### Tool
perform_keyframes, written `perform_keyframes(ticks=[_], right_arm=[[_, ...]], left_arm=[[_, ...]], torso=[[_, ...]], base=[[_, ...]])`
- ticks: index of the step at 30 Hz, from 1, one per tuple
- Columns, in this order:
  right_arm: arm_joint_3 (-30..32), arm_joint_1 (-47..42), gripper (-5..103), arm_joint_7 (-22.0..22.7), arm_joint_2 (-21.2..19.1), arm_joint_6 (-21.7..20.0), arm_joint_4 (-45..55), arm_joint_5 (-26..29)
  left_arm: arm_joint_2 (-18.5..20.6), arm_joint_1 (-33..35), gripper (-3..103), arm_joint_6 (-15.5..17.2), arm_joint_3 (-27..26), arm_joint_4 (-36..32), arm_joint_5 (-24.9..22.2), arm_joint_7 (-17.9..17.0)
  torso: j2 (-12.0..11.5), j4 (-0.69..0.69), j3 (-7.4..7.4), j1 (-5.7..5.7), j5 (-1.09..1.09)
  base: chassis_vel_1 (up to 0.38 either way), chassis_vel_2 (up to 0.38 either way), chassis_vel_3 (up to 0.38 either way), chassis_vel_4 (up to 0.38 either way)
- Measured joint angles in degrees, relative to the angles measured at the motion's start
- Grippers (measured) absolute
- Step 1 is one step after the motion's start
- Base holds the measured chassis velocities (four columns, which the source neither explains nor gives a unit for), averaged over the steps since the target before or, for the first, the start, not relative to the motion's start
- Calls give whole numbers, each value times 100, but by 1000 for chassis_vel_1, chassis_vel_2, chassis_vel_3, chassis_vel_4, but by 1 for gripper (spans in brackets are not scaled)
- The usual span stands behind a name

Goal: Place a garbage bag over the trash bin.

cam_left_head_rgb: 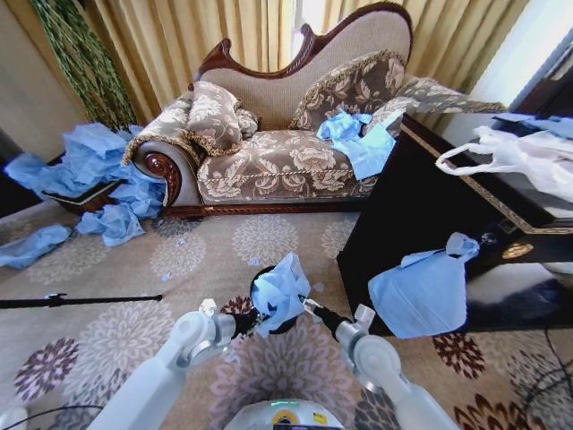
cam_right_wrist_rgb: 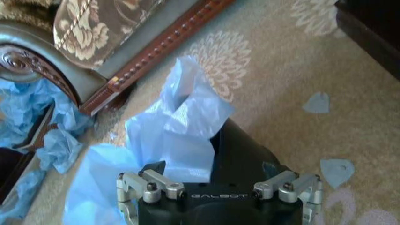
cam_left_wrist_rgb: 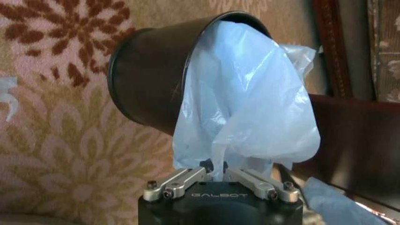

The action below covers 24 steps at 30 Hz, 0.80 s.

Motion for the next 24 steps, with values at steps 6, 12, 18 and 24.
perform_keyframes(ticks=[6,12,18,24], right_arm=[[-210,266,100,-153,185,-16,-236,-207],[-390,572,100,-131,239,-15,-328,-214],[-525,664,97,-154,267,3,-520,-364],[-418,588,76,-181,263,46,-483,-350]], left_arm=[[131,23,0,-4,-61,-76,-72,-8],[63,88,0,6,-37,-84,-52,-9],[21,96,0,9,-29,-115,-36,-13],[95,144,0,23,-106,-116,-38,-12]], torso=[[0,0,0,0,1],[0,0,0,0,0],[0,0,0,1,1],[0,0,0,1,1]], base=[[0,0,0,0],[0,0,0,0],[0,0,0,0],[0,0,0,0]])
